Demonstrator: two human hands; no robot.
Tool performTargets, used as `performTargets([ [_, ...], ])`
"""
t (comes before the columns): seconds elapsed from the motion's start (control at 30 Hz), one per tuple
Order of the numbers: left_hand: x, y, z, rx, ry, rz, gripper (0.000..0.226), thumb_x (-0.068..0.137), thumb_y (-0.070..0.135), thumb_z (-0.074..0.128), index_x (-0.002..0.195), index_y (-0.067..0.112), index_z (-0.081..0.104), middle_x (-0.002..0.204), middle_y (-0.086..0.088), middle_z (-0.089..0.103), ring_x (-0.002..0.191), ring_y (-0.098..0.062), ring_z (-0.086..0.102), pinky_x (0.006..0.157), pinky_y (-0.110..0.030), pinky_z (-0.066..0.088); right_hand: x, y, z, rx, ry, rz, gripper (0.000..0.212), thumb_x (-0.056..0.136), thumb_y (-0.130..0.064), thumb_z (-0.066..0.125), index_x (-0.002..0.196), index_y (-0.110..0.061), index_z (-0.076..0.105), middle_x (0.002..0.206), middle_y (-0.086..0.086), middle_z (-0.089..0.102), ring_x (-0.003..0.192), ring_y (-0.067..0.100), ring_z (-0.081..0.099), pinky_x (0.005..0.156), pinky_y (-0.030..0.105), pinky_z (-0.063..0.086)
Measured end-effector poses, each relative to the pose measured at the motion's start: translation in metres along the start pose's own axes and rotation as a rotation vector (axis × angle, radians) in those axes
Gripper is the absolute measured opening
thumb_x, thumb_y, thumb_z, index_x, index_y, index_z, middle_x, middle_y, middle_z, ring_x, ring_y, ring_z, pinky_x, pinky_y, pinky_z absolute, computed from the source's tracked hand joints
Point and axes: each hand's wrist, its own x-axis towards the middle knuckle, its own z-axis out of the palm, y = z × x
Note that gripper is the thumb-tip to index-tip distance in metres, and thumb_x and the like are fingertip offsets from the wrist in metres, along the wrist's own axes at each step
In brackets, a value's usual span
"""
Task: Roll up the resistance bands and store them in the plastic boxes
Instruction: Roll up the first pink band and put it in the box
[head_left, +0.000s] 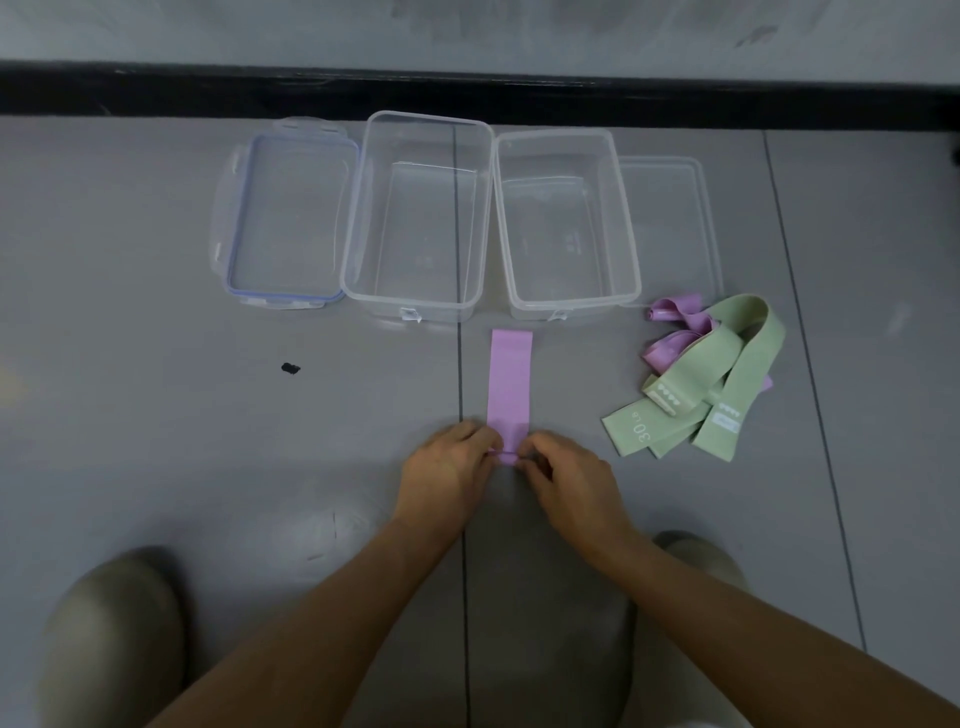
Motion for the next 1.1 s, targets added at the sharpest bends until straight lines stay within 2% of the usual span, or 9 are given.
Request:
performTargets([
  [0.13,0.002,-0.003,0.003,-0.001,-0.043,-0.046,0.023,0.092,0.044,0.055,0.084,0.025,0.065,0.090,0.005,0.061,0.079,-0.016,0.059,0.072,-0.035,0.052,0.000,0.003,0.002,-0.015,-0.011,-0.010,0.016,0.093,-0.042,0.062,0.094,-0.026,0.060,0.090,-0.008,0.064,0.075,0.010,0.057,0.069,0.028,0.051],
  [0.27,0.007,0.000,-0.003,-0.018,-0.055,-0.073,0.021,0.089,0.037,0.054,0.083,0.023,0.068,0.089,0.001,0.059,0.076,-0.020,0.059,0.068,-0.035,0.052,0.003,0.002,-0.003,-0.003,-0.020,0.005,0.011,0.093,-0.036,0.062,0.091,-0.027,0.058,0.087,-0.010,0.064,0.075,0.010,0.057,0.068,0.034,0.051],
  [0.37,0.010,0.002,-0.007,-0.037,-0.066,-0.082,0.024,0.088,0.037,0.052,0.083,0.022,0.070,0.087,-0.001,0.059,0.075,-0.023,0.061,0.067,-0.033,0.050,0.006,0.000,-0.007,0.037,-0.031,0.044,0.012,0.093,-0.039,0.063,0.090,-0.028,0.060,0.087,-0.013,0.066,0.076,0.008,0.058,0.068,0.032,0.050],
  [0.5,0.007,0.002,-0.009,-0.057,-0.047,-0.027,0.035,0.087,0.049,0.048,0.085,0.022,0.071,0.085,0.000,0.061,0.073,-0.022,0.062,0.065,-0.031,0.051,0.009,0.000,-0.008,0.052,-0.047,0.090,0.017,0.092,-0.045,0.062,0.089,-0.028,0.061,0.086,-0.014,0.068,0.076,0.008,0.060,0.068,0.032,0.049],
  [0.6,0.007,0.002,-0.009,-0.062,-0.040,0.000,0.039,0.087,0.052,0.046,0.085,0.020,0.068,0.086,-0.002,0.060,0.071,-0.024,0.061,0.060,-0.033,0.052,0.009,0.000,-0.008,0.064,-0.057,0.124,0.014,0.092,-0.042,0.063,0.091,-0.028,0.062,0.086,-0.015,0.068,0.076,0.007,0.060,0.068,0.031,0.049],
  [0.83,0.014,0.003,-0.015,-0.142,-0.099,-0.103,0.020,0.081,0.045,0.057,0.088,0.028,0.065,0.092,0.006,0.062,0.082,-0.016,0.060,0.069,-0.031,0.050,0.007,-0.004,-0.006,0.042,-0.017,0.142,0.013,0.092,-0.036,0.063,0.102,-0.030,0.058,0.089,-0.012,0.063,0.080,0.012,0.059,0.070,0.031,0.046],
  [0.93,0.019,0.002,-0.015,-0.143,-0.122,-0.142,0.011,0.082,0.038,0.069,0.087,0.028,0.067,0.090,0.009,0.062,0.083,-0.014,0.060,0.071,-0.028,0.048,0.006,-0.005,-0.005,0.021,0.007,0.080,0.007,0.093,-0.032,0.061,0.094,-0.030,0.054,0.090,-0.011,0.061,0.080,0.014,0.058,0.069,0.034,0.046],
  [1.1,0.022,0.003,-0.016,-0.142,-0.133,-0.178,0.009,0.083,0.035,0.069,0.085,0.027,0.068,0.092,0.007,0.062,0.085,-0.016,0.060,0.074,-0.032,0.049,0.007,-0.003,-0.005,0.003,-0.005,0.026,0.009,0.094,-0.037,0.060,0.094,-0.029,0.055,0.090,-0.010,0.062,0.078,0.013,0.057,0.068,0.035,0.048],
])
